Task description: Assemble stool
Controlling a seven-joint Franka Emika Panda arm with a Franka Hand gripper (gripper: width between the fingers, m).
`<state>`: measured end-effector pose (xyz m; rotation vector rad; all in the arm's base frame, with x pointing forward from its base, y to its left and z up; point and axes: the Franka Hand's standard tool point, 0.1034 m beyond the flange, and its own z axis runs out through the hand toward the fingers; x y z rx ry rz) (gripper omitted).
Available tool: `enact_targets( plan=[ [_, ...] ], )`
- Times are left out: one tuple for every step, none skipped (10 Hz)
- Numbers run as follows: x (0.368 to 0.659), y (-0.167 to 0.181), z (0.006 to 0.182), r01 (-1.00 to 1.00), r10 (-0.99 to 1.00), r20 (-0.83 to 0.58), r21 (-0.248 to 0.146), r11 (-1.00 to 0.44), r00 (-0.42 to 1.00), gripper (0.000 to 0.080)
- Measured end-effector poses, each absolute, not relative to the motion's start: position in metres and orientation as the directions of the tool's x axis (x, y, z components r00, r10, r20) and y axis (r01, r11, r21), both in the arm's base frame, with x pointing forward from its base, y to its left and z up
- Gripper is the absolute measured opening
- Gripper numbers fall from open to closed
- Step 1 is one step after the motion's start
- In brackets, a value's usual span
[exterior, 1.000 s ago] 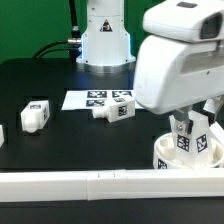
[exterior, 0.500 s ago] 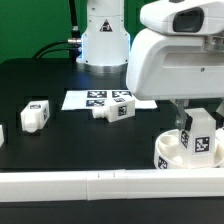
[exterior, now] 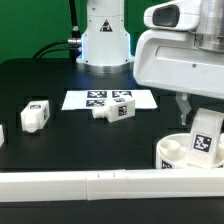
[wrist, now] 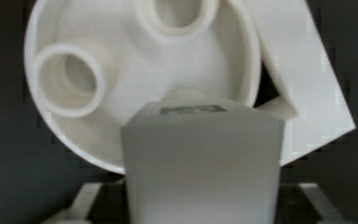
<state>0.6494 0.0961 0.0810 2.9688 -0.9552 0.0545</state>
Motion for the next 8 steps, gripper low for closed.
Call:
enact_targets(
  plan=[
    [0.649, 0.097, 0.08, -0.639, -0.639, 0.037, 0.005, -0.769, 0.768, 0.034],
    [0.649, 0.098, 0.08, -0.689, -0.689, 0.034, 0.0, -0.724, 0.724, 0.034],
    [0.649, 0.099, 0.079, -0.727, -0.727, 0.029, -0.006, -0.686, 0.686, 0.034],
    [0.649, 0.1, 0.079, -0.8, -0.8, 0.021, -0.015, -0.6, 0.6, 0.034],
    [0.648, 0.101, 0.079, -0.873, -0.873, 0.016, -0.022, -0.487, 0.487, 0.034],
    [0.647, 0.108, 0.078, -0.957, -0.958, 0.005, -0.04, -0.286, 0.286, 0.034],
    [0.647, 0.111, 0.077, -0.992, -0.994, -0.005, -0.064, -0.108, 0.109, 0.034],
    [0.647, 0.112, 0.077, -0.997, -1.0, -0.015, -0.078, 0.009, -0.008, 0.034]
  ],
)
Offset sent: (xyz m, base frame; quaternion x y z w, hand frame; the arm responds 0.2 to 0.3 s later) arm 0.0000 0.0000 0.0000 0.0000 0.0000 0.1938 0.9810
